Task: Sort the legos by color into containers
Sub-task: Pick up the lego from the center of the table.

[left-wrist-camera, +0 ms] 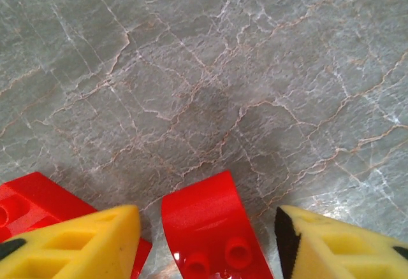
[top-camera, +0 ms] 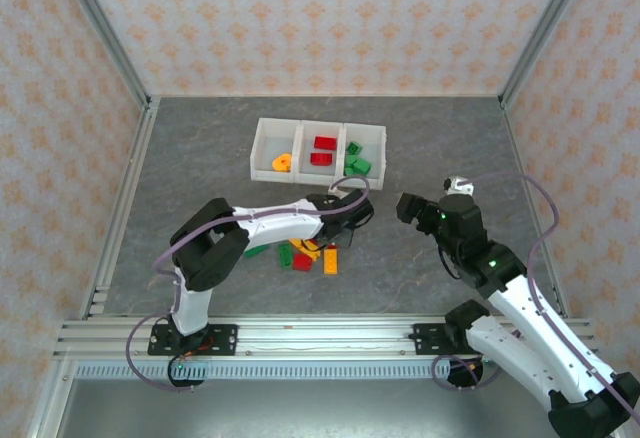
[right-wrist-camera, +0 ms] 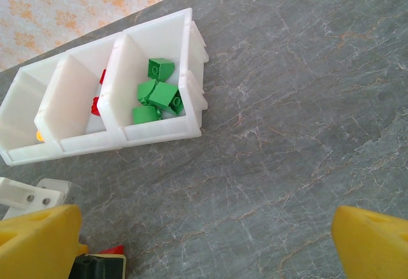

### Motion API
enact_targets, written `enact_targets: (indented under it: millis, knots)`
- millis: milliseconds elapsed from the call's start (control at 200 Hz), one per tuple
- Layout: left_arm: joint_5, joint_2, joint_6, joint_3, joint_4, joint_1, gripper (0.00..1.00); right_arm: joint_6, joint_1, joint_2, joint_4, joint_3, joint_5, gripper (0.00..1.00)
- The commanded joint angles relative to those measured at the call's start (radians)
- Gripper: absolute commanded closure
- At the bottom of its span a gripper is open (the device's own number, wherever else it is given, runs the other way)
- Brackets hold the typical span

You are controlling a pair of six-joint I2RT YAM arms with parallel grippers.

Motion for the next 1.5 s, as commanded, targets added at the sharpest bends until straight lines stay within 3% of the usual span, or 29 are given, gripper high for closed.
enact_targets:
  millis: [0,200,370,626,1096,1366,1497]
  knots:
    - [0.000,-0.027,0.017,-0.010,-0.033,0.001,0.33,0.007,0.001,0.001,0.017,-0.007,0.035,0.00]
    - [0.017,-0.084,0.006,-0.032,-0.035,0.003,0.31,0.006,0.001,0.001,0.017,-0.007,0.035,0.00]
    - [0.067,-0.087,-0.020,-0.068,0.008,0.000,0.37,0.006,0.001,0.001,0.018,-0.007,0.033,0.00]
    - [0.086,-0.040,-0.032,-0.044,0.009,-0.005,0.45,0.006,0.001,0.001,0.019,-0.007,0.030,0.00]
    - [0.105,0.083,-0.006,0.010,0.005,-0.008,0.46,0.003,0.001,0.006,0.020,-0.007,0.030,0.00]
    - [0.074,0.121,0.003,0.062,-0.011,-0.007,0.67,0.005,0.001,0.004,0.016,-0.005,0.033,0.00]
    - [0.030,0.078,-0.011,0.051,-0.009,-0.006,0.72,0.006,0.001,0.001,0.016,-0.005,0.036,0.00]
